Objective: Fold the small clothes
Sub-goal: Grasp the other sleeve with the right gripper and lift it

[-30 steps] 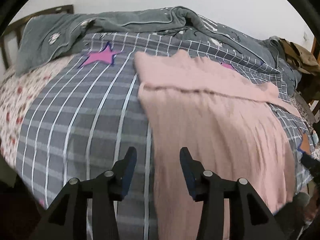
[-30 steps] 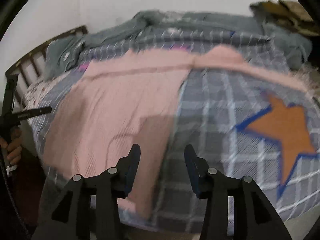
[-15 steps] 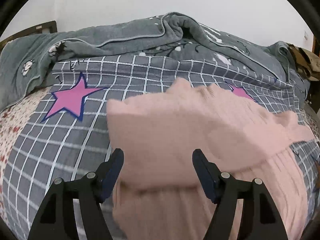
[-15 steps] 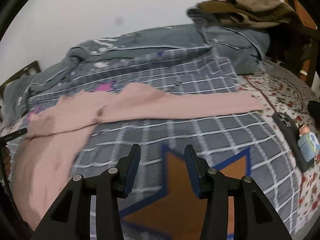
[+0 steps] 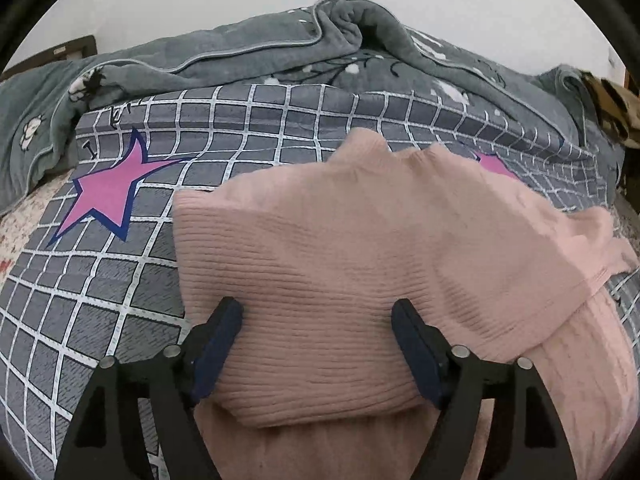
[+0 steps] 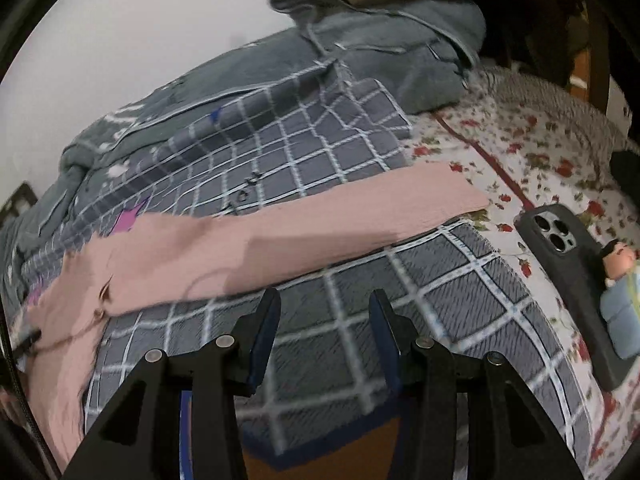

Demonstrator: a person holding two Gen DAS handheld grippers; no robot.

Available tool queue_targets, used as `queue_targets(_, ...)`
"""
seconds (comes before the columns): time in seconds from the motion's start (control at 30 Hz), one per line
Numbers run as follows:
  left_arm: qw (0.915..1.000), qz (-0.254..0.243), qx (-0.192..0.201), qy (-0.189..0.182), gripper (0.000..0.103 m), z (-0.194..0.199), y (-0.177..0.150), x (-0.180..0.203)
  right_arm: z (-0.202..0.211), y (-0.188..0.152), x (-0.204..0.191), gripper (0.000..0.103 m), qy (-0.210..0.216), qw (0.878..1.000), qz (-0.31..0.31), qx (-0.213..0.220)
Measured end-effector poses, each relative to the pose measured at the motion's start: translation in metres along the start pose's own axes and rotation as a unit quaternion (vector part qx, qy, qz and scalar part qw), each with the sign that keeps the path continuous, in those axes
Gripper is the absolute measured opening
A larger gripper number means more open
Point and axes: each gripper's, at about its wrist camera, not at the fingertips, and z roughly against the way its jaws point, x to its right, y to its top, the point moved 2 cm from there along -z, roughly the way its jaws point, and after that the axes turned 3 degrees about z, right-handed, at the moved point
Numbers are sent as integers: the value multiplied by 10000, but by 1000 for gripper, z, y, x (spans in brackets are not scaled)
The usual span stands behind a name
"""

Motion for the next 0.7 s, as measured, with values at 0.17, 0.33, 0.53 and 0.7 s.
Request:
queue_targets(0.17,9999,-60,-14,79,82,-2,0,3,-21,18,16,46,2,9995,-293,-127)
queue_targets(0.33,9999,-66,-18,90,83,-3,-1,3,-38,30,26,46,-5,9981,-580,-224)
queue_targets(0.53,9999,-81,-15,94,83,-4,-1,3,-45,36,33,46,56,9964,-819,-205)
queue_targets(0.7,9999,-80,-12,90,83,-4,0,4,-45,43,39,13,-193,9951,-964,-131)
